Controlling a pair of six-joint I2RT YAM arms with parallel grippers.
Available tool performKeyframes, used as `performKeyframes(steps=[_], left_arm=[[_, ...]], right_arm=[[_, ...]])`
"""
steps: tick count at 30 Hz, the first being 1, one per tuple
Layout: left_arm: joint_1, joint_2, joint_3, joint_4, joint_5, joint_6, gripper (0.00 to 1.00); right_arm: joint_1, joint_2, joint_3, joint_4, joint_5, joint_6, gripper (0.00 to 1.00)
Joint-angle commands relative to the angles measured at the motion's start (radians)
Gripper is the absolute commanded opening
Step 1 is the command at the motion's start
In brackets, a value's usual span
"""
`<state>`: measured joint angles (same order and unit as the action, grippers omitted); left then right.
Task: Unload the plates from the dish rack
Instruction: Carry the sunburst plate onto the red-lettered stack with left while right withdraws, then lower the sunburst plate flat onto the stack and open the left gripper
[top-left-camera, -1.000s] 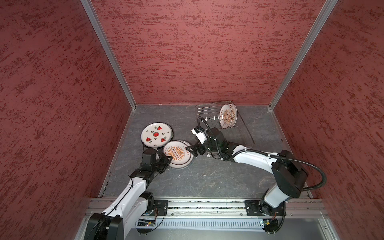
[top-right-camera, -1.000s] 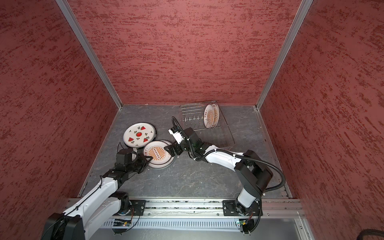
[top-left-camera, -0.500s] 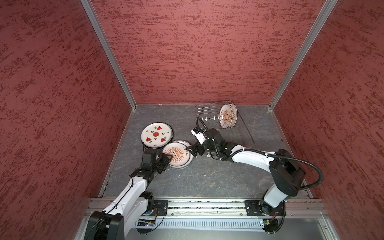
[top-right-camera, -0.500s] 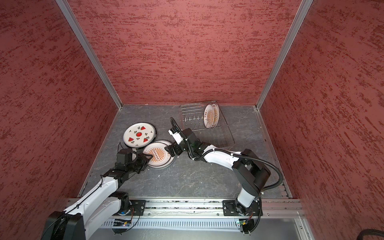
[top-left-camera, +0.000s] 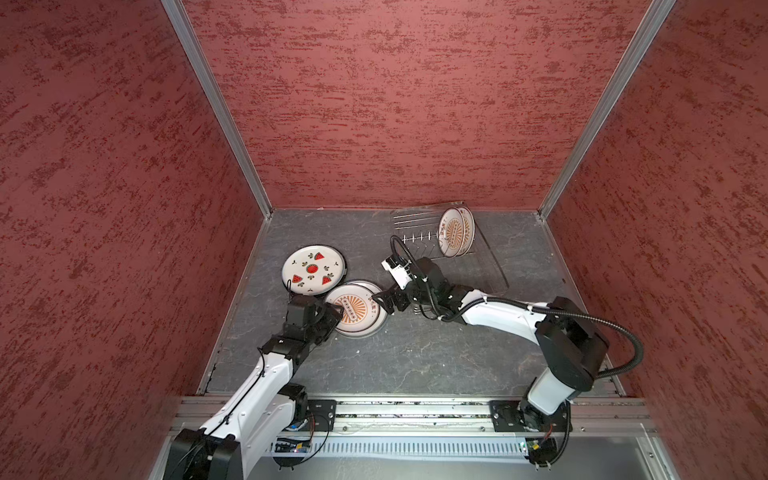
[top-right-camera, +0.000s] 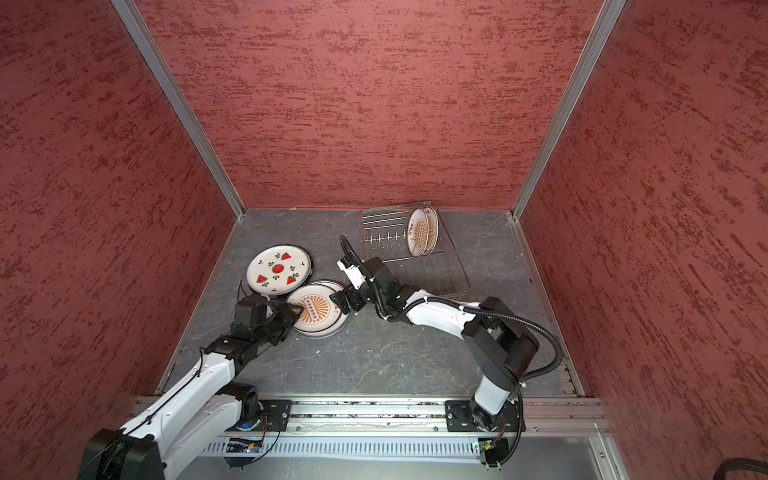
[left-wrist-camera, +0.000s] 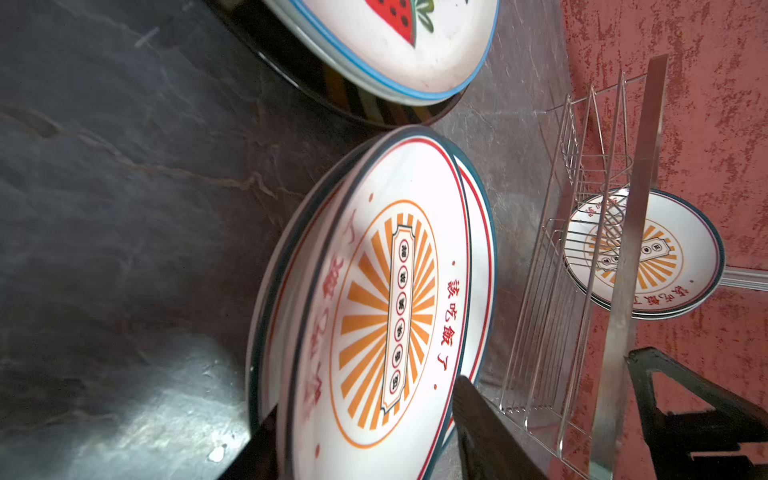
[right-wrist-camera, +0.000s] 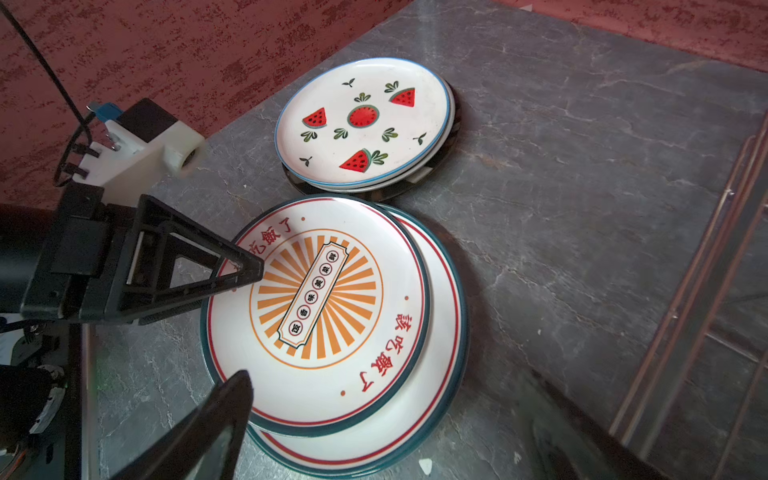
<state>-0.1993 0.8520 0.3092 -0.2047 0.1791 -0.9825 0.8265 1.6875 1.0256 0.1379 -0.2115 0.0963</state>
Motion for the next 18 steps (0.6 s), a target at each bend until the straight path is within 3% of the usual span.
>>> performKeyframes(steps=[1,14,18], left_arm=[[-0.035,0.011,0.038,-0.027,-0.081,0.029,0.55],[-0.109,0.031,0.042,-0.033,-0.183,-0.001,0.56],[-0.109,0.028,0.038,-0.012,-0.147,0.007,0.57]], right_arm=[[0.006,0.010,0.031,0.015,0.025,-0.014,0.99],[0.006,0.016,0.025,0.010,0.046,-0.015,0.99],[0.006,0.022,0.026,0.012,0.050,-0.017,0.99]])
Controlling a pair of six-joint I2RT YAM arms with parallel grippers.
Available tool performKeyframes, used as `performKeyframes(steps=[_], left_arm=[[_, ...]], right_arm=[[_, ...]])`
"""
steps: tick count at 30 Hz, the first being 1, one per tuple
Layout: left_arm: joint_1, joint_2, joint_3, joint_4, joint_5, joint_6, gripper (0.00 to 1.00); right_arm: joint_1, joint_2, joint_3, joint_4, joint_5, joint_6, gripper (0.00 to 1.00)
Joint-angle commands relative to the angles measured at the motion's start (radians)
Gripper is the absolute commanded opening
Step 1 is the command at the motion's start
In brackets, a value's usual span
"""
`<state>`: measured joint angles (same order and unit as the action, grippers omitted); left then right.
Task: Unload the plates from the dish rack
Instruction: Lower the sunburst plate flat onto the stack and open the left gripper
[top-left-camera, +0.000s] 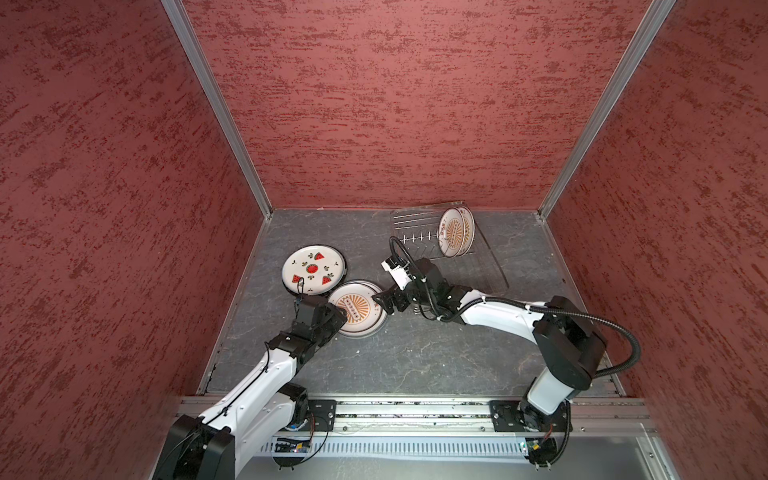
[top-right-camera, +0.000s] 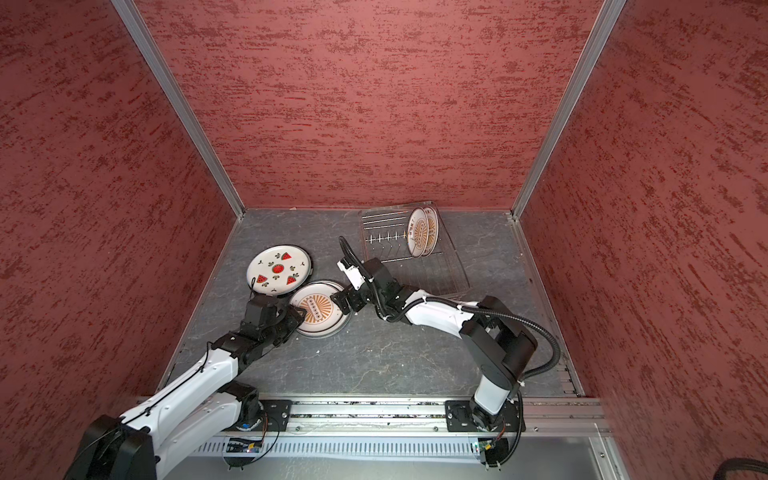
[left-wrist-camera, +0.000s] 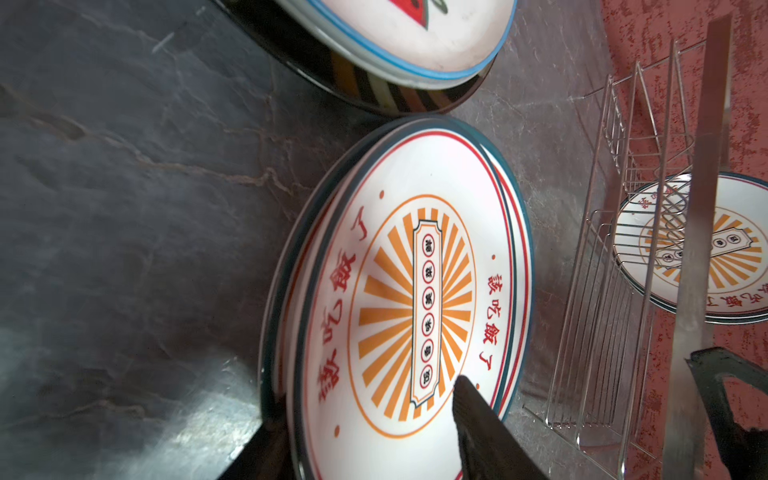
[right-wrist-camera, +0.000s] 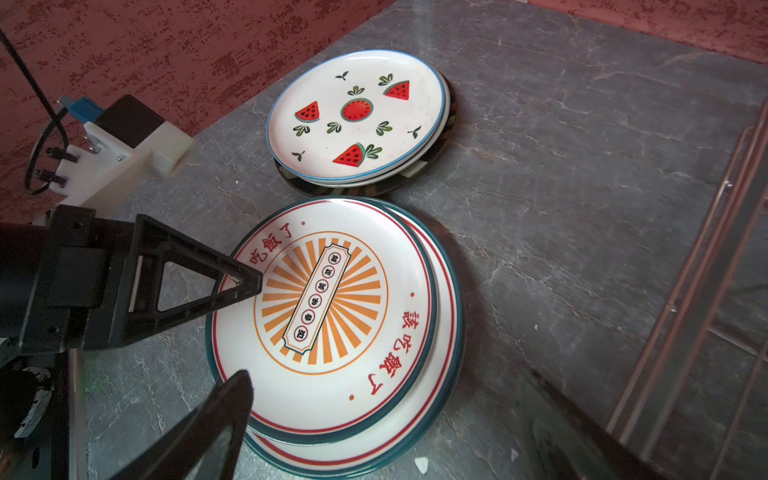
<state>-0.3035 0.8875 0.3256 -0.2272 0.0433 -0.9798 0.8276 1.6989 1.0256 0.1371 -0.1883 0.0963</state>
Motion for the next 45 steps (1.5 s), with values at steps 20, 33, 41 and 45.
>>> performKeyframes(steps=[20,33,41,45], left_arm=[[-0.028,0.005,0.043,-0.033,-0.085,0.023,0.58],[-0.028,-0.017,0.058,-0.067,-0.114,0.030,0.58],[-0.070,-0.103,0.123,-0.077,-0.163,0.083,0.96],[-0.122,-0.110,0.168,-0.031,-0.169,0.135,0.99]], right_arm=[[0.005,0.013,0.025,0.013,0.028,-0.014,0.99],[0.005,0.010,0.024,0.026,0.019,-0.011,0.99],[0.005,-0.099,-0.038,0.131,0.160,0.063,0.99],[0.001,-0.189,-0.085,0.171,0.282,0.104,0.99]])
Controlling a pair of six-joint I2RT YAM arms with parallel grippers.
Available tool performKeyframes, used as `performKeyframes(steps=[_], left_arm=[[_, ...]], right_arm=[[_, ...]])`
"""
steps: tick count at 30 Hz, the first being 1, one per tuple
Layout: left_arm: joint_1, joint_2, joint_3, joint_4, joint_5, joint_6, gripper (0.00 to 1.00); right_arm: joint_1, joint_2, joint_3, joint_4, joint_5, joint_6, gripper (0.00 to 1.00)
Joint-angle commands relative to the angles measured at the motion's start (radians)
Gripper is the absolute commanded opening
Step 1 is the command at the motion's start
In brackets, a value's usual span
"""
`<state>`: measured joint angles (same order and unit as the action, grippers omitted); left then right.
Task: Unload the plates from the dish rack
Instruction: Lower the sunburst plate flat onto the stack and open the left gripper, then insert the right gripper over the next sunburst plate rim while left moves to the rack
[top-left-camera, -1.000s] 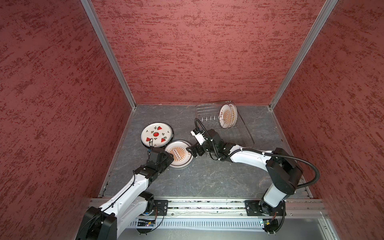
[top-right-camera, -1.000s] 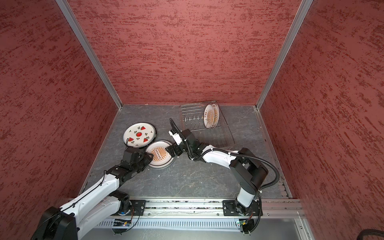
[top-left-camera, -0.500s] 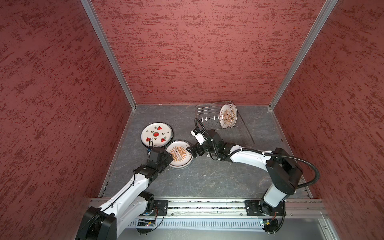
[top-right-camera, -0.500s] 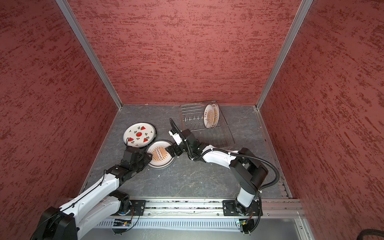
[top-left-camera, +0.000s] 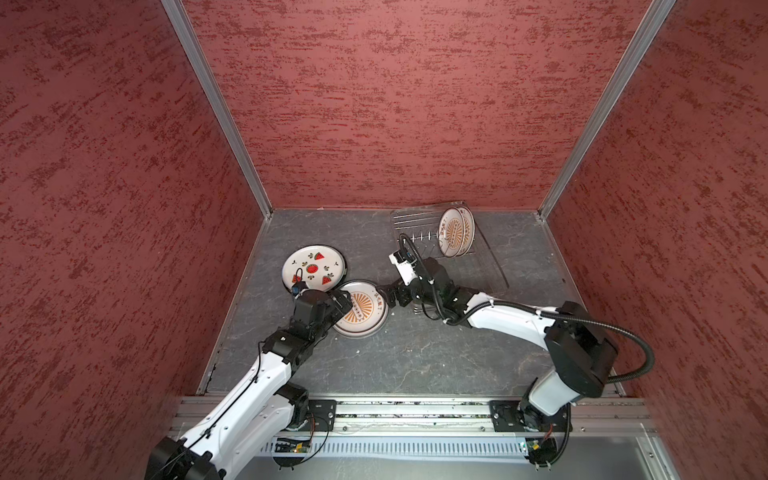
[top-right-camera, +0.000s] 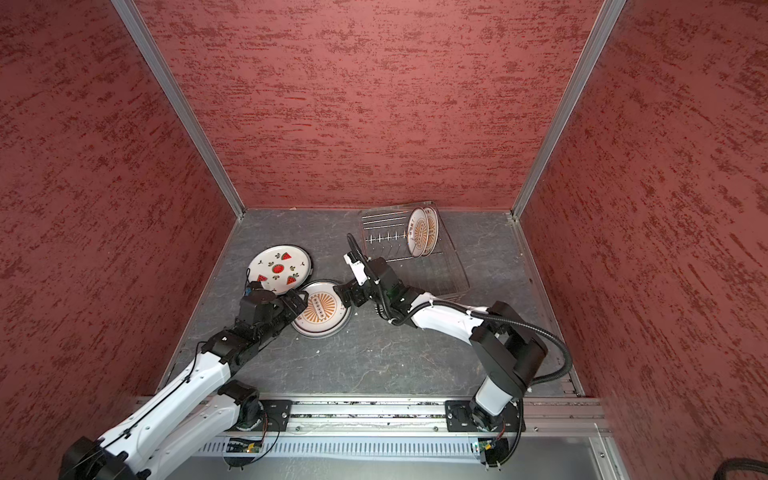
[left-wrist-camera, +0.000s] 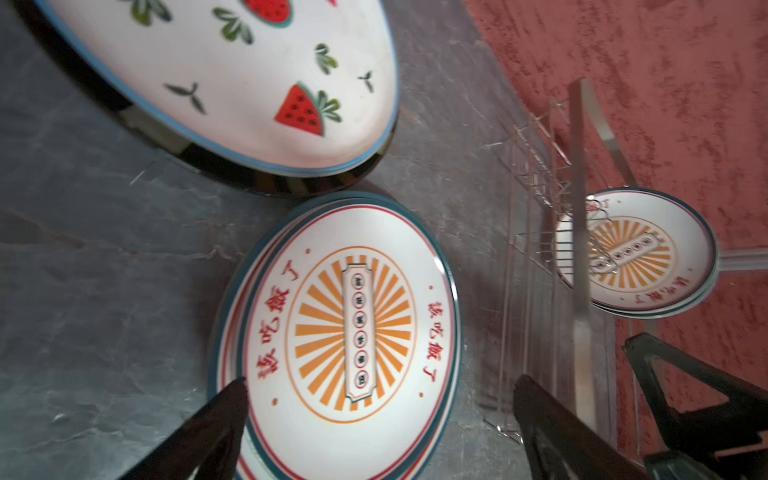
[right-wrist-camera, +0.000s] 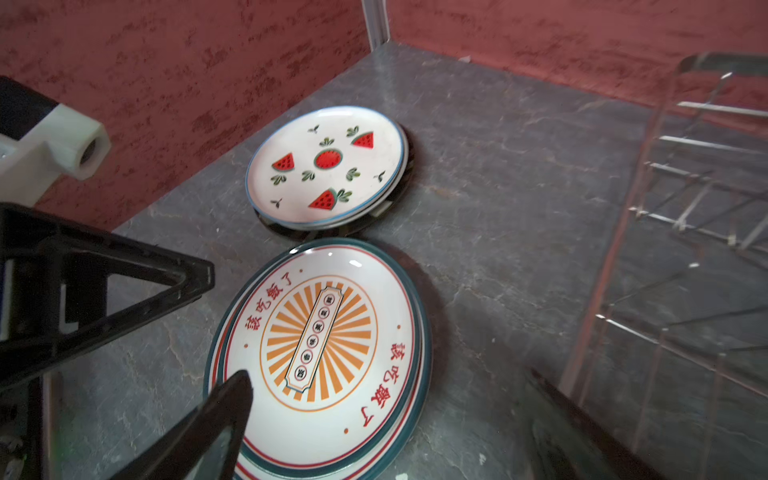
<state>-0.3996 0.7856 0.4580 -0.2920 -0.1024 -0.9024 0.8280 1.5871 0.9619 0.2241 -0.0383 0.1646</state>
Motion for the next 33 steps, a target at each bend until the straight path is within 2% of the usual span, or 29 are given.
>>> performKeyframes(steps=[1,5,10,14,21,25,30,33], left_arm=[[-0.041,-0.005,0.042,0.062,-0.016,0.073,0.99],[-0.101,0.035,0.086,0.176,0.058,0.151,1.00],[-0.211,0.125,0.167,0.307,0.102,0.289,0.99],[-0.238,0.244,0.221,0.453,0.186,0.342,0.99],[-0.242,0.470,0.364,0.563,0.258,0.312,0.99],[-0.245,0.558,0.402,0.643,0.324,0.268,0.99],[-0.259,0.616,0.423,0.685,0.322,0.248,0.99],[-0.269,0.637,0.426,0.698,0.325,0.245,0.99]], right_arm=[[-0.003,-0.101,-0.032,0.086,0.159,0.039,0.99],[-0.037,-0.149,-0.023,0.035,0.234,0.039,0.99],[-0.137,-0.160,0.050,-0.087,0.294,0.072,0.99],[-0.227,-0.186,0.082,-0.125,0.257,0.078,0.99],[-0.401,-0.165,0.114,-0.113,0.186,0.113,0.98],[-0.463,-0.092,0.157,-0.112,0.177,0.142,0.92],[-0.474,0.041,0.279,-0.148,0.198,0.115,0.75],[-0.472,0.117,0.363,-0.207,0.281,0.107,0.66]])
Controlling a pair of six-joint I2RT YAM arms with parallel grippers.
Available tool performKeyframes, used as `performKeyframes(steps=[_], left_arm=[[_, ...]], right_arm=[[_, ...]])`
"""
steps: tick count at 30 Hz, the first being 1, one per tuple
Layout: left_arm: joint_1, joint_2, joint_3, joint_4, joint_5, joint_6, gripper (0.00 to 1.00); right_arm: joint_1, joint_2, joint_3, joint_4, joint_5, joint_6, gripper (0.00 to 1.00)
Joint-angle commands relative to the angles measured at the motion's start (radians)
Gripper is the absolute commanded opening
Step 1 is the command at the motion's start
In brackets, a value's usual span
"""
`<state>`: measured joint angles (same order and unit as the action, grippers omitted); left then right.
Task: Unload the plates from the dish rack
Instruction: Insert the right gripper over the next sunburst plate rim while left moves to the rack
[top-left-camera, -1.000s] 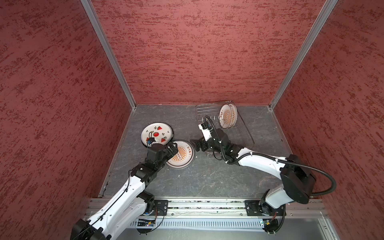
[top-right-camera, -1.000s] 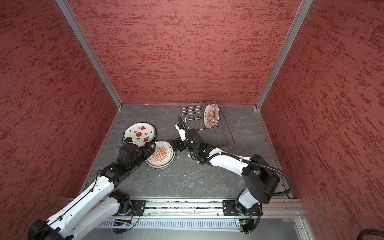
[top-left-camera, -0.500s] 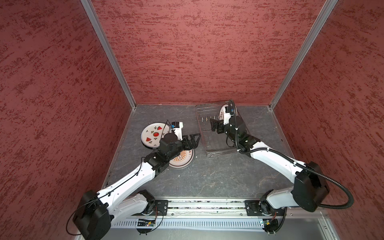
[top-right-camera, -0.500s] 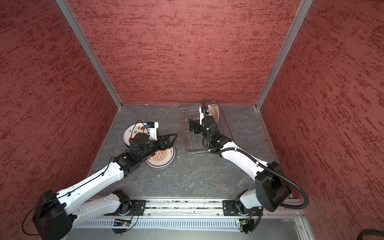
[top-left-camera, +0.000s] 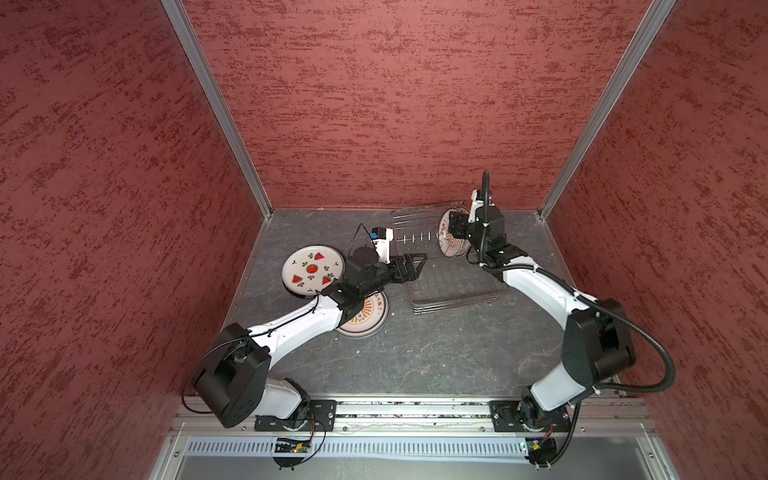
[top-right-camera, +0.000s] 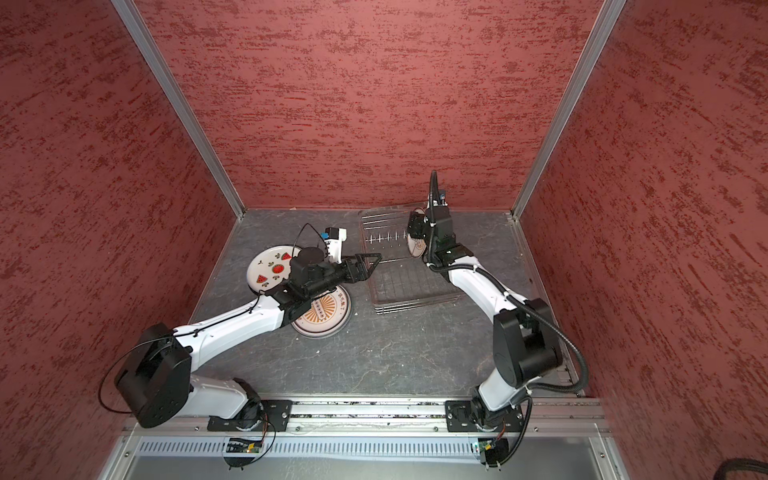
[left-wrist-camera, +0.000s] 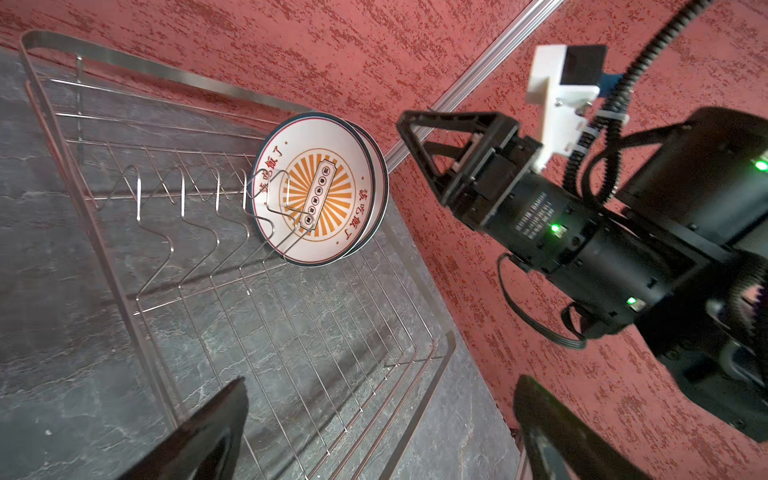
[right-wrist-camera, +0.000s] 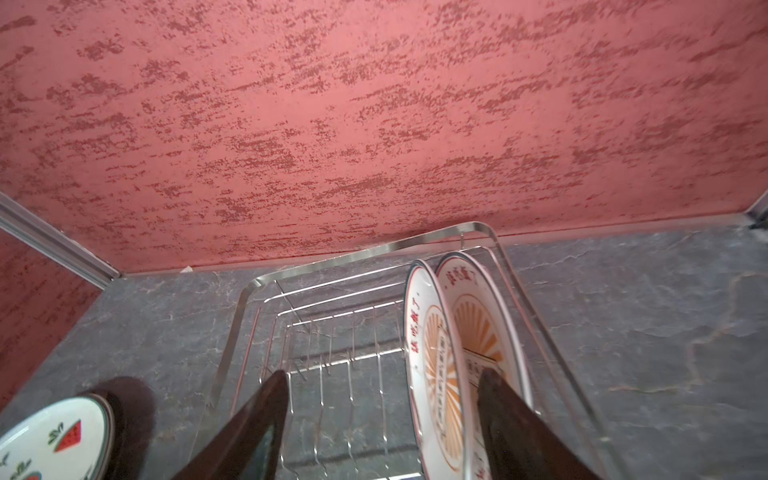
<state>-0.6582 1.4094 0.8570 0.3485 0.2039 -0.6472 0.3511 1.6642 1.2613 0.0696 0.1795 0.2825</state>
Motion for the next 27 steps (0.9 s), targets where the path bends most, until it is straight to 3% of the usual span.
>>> performKeyframes(steps=[1,6,9,15,19,27], left_arm=[[-0.012,0.018,0.027,0.059,0.022,-0.009,0.99],[-0.017,0.035,0.020,0.067,0.025,-0.008,0.99],[-0.017,0.046,0.020,0.071,0.026,-0.008,0.99],[-0.018,0.072,0.030,0.087,0.048,-0.019,1.00],[-0.020,0.085,0.032,0.099,0.067,-0.032,0.99],[-0.021,0.083,0.018,0.117,0.058,-0.039,1.00]], right_arm=[[0.005,0.055,0.079,-0.060,0.089,-0.015,0.64],[0.006,0.118,0.134,-0.087,0.205,-0.047,0.50],[0.005,0.145,0.158,-0.115,0.190,-0.064,0.34],[0.005,0.194,0.195,-0.158,0.209,-0.062,0.34],[0.003,0.228,0.221,-0.176,0.202,-0.059,0.26],[0.005,0.227,0.209,-0.155,0.210,-0.059,0.25]])
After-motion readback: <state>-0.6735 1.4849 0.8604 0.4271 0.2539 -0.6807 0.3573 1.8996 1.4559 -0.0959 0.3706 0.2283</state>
